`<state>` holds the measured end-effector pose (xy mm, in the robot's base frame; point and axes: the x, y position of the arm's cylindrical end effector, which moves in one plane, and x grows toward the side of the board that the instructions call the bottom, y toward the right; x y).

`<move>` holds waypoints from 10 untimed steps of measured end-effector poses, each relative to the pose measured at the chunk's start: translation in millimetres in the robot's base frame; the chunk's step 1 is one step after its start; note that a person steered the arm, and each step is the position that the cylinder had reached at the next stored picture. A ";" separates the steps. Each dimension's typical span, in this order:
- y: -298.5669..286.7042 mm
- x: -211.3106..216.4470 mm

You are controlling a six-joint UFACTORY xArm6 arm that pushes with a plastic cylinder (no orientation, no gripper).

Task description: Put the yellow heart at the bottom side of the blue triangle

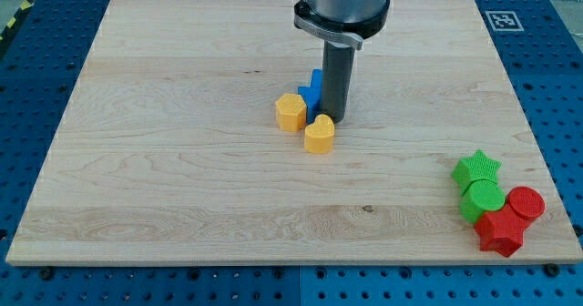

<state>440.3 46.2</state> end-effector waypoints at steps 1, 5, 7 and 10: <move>13.1 -7.8; 17.9 58.4; -28.6 74.7; -15.9 44.1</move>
<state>484.4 30.3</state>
